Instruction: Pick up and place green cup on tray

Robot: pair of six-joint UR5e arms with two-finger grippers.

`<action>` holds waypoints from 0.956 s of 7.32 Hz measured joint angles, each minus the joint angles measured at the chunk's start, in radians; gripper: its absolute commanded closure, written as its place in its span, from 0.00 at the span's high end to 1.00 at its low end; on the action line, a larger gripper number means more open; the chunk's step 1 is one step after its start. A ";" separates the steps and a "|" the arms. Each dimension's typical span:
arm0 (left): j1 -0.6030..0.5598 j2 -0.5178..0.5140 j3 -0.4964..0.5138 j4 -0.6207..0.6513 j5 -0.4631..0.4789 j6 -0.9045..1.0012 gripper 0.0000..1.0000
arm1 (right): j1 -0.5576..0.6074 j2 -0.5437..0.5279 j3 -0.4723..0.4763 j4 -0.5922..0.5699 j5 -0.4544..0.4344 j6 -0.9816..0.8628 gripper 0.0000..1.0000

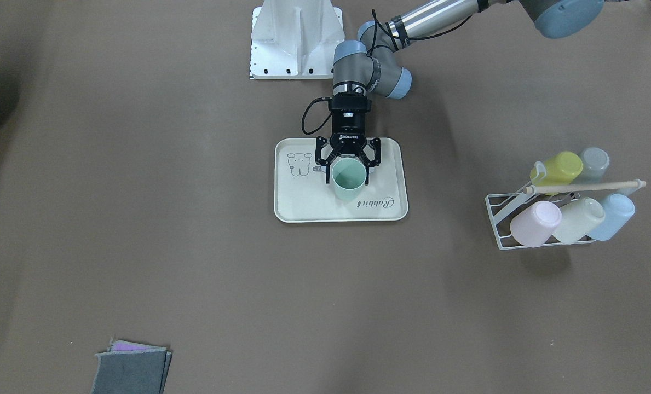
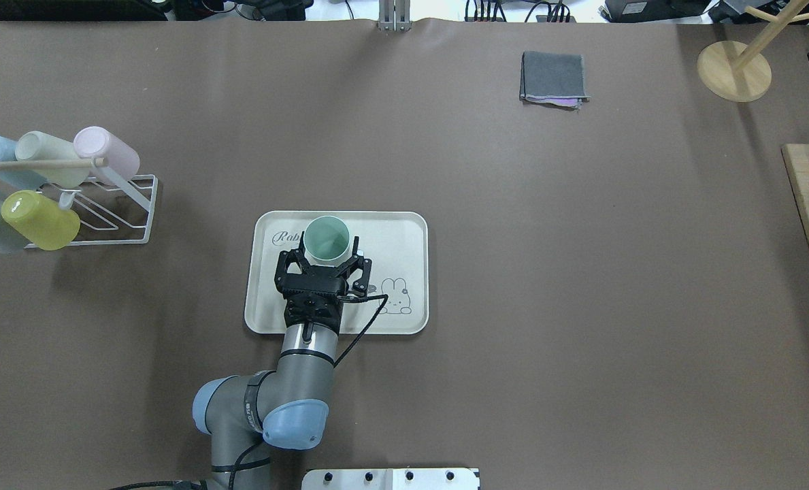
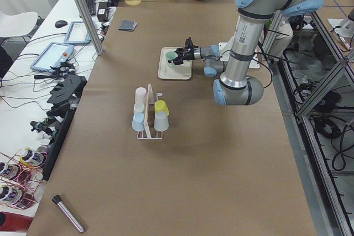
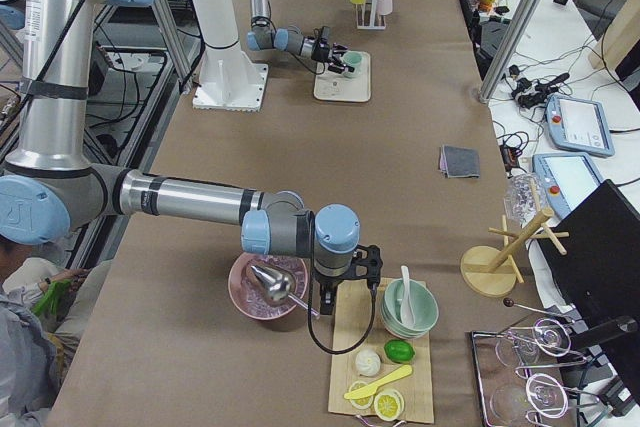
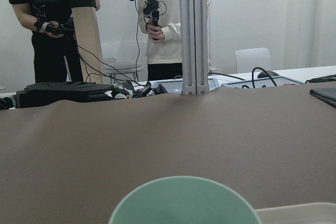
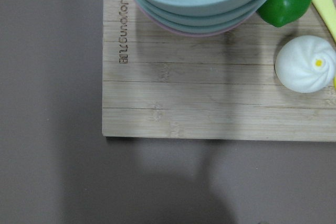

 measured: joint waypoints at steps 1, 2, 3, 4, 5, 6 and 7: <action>0.000 0.001 -0.008 0.000 0.000 0.000 0.98 | 0.000 0.000 0.000 0.000 0.000 0.000 1.00; -0.002 0.004 -0.025 0.000 -0.001 0.002 0.98 | 0.000 0.000 -0.001 0.000 0.000 0.000 1.00; -0.005 0.014 -0.050 0.001 -0.003 0.005 0.98 | 0.000 0.000 -0.001 0.000 -0.001 0.000 1.00; -0.007 0.029 -0.082 0.002 -0.005 0.013 0.98 | 0.000 0.000 -0.001 0.000 0.000 0.000 1.00; -0.009 0.050 -0.121 0.003 -0.007 0.025 0.98 | 0.000 0.000 0.000 0.000 0.000 0.000 1.00; -0.013 0.075 -0.170 0.003 -0.009 0.037 0.98 | 0.000 0.002 0.000 0.001 0.000 0.000 1.00; -0.018 0.106 -0.232 0.005 -0.013 0.057 0.98 | 0.000 0.004 0.001 0.001 0.000 0.000 1.00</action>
